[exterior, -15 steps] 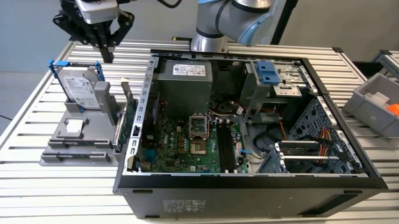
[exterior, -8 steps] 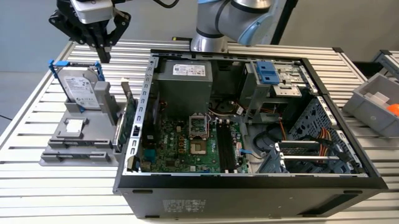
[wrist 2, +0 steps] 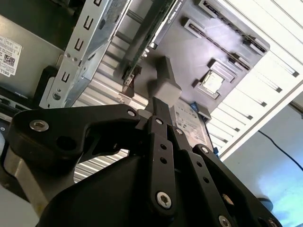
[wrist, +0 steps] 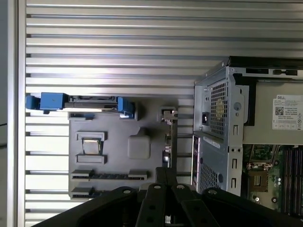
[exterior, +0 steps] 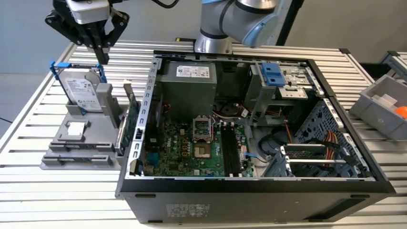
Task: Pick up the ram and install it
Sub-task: 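Reach for the ram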
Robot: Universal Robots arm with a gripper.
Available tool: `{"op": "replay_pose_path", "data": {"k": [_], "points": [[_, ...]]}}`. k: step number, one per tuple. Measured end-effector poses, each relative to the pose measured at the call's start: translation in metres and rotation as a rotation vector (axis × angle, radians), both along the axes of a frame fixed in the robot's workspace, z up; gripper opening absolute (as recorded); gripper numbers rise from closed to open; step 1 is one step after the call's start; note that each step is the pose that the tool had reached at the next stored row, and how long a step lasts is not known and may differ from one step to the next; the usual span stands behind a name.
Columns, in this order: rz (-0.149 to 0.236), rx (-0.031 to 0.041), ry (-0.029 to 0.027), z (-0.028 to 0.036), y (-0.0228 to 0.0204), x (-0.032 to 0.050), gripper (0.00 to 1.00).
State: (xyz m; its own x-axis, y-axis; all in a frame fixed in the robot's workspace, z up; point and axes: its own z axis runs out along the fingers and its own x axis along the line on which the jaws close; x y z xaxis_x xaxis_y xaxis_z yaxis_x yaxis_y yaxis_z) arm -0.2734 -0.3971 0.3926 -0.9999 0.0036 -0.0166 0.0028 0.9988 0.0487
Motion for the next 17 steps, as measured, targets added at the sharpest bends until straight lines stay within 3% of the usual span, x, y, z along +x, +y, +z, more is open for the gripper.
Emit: {"op": "replay_pose_path", "data": {"k": [17], "points": [[0.0, 0.0, 0.0038, 0.0, 0.0, -0.0153, 0.0]]}}
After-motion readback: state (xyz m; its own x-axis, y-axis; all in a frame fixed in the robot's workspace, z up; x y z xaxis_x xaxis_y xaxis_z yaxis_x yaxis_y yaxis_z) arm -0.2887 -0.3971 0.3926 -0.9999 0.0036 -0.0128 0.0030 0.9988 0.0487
